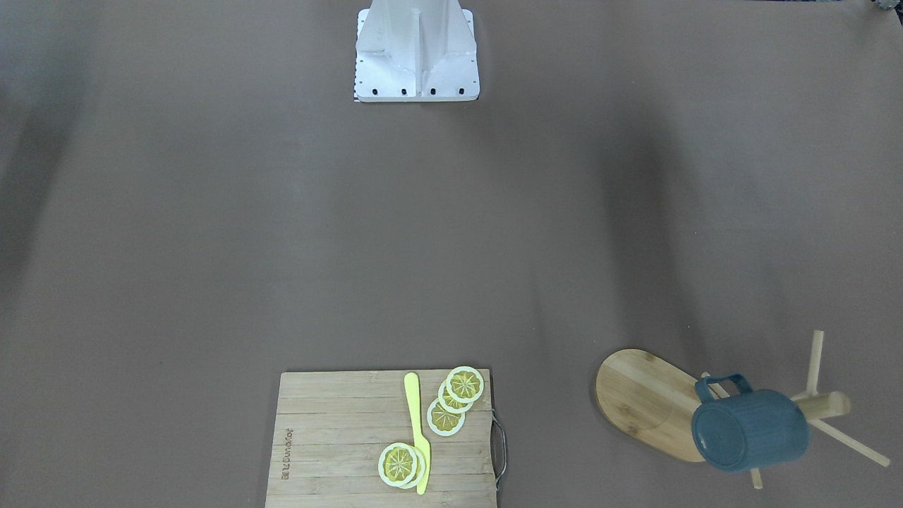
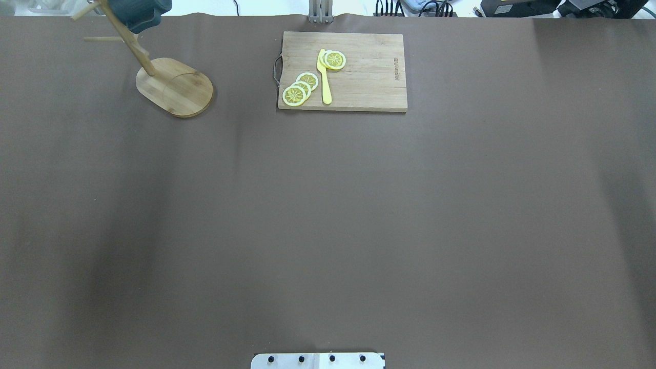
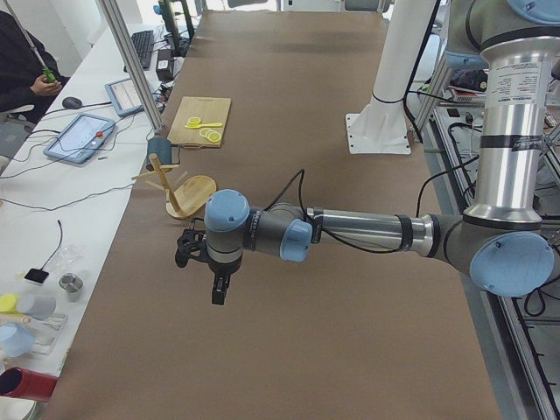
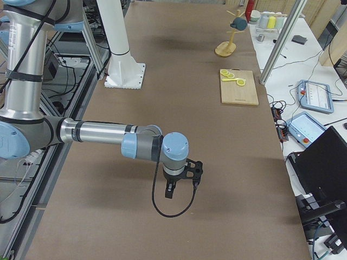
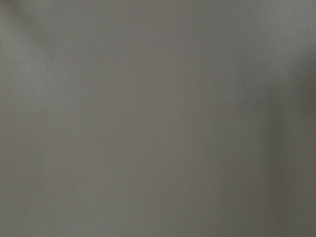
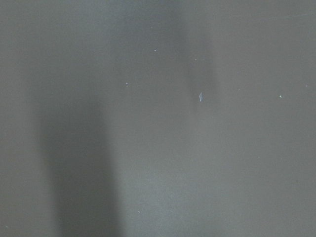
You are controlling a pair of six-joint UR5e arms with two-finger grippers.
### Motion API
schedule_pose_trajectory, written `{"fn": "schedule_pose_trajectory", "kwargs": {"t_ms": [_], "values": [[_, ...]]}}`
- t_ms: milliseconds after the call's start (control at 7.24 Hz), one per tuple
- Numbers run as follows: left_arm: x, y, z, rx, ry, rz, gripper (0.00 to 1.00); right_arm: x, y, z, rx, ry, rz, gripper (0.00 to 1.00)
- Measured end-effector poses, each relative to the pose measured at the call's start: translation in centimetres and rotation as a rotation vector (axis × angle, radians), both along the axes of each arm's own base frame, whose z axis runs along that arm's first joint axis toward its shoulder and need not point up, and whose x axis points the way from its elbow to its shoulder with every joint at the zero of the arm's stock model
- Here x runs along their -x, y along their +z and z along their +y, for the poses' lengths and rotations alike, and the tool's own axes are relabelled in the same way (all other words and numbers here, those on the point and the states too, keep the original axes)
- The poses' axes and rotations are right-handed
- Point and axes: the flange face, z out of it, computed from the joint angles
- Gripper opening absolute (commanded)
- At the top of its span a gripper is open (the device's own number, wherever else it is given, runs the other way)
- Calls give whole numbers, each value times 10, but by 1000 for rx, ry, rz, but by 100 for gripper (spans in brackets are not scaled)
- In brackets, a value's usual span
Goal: Hang cup on storage rack
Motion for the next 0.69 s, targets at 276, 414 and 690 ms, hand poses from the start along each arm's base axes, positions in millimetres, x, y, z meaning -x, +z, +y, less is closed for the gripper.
{"fn": "schedule_pose_trajectory", "kwargs": {"t_ms": [276, 414, 690], "values": [[0, 11, 4, 20, -2, -29, 98, 2, -1, 1, 1, 2, -28, 100], [-3, 12, 4, 28, 3, -33, 98, 3, -1, 1, 0, 3, -40, 100], [-11, 10, 1, 45, 19, -36, 98, 4, -3, 1, -3, 4, -49, 100]]}}
